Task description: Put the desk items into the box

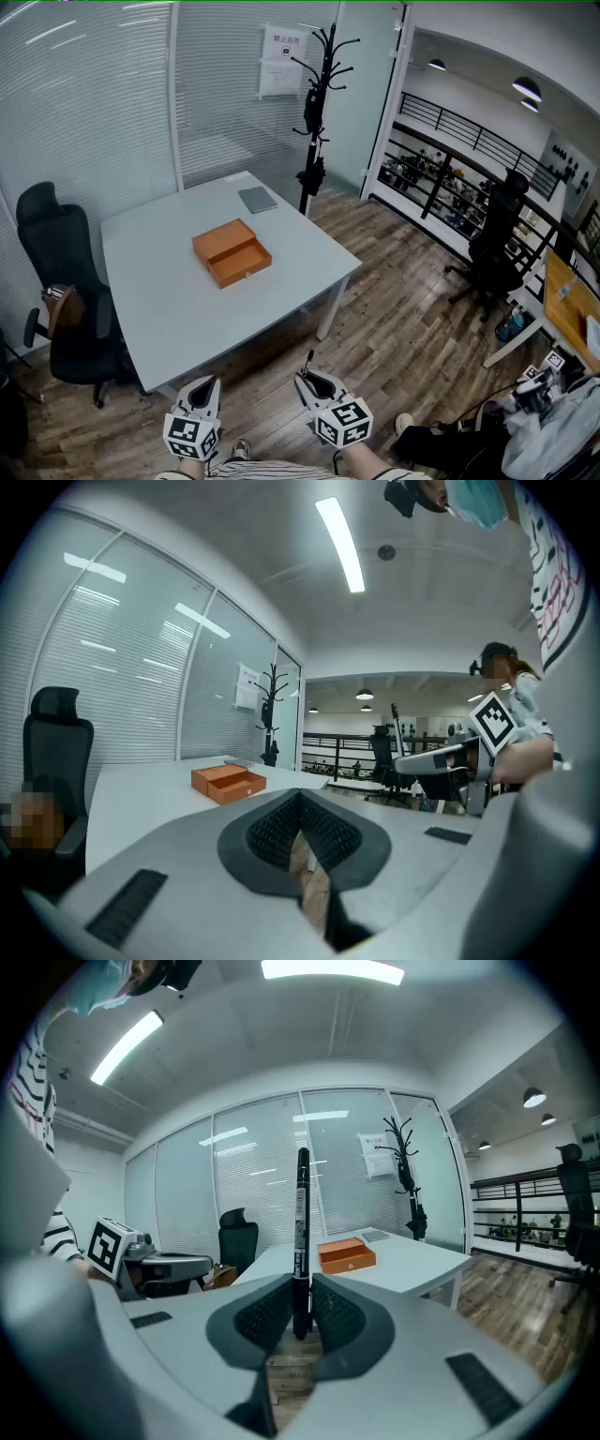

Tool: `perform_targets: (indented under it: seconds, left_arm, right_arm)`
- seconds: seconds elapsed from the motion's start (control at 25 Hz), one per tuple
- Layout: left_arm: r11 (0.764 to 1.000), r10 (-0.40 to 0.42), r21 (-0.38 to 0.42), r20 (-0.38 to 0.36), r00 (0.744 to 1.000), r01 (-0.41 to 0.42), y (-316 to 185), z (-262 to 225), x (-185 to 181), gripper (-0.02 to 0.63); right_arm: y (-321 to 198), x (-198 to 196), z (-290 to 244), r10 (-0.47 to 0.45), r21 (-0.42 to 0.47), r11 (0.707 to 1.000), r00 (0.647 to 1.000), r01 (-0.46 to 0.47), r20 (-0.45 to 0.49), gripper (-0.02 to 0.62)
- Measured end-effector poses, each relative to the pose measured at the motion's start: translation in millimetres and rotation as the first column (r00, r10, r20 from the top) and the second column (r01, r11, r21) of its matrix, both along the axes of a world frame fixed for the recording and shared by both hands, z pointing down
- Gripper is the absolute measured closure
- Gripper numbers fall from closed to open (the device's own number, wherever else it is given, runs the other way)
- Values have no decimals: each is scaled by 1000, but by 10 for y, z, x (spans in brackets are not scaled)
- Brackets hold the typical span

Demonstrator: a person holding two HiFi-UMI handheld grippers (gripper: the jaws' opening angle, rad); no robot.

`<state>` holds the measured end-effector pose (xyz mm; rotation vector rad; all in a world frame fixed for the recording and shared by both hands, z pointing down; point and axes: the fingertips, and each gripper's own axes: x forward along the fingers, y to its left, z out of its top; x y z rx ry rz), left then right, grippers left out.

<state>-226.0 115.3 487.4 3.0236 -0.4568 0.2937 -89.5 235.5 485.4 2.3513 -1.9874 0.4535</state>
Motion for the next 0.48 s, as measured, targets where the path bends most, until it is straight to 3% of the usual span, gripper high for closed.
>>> perform_targets:
  seconds: [0.48]
  left_arm:
    - [1000,-6,22,-15,1000,6,283,-29,-107,584]
  right_arm:
    - [221,-66,-66,-29,55,998,999,27,36,520]
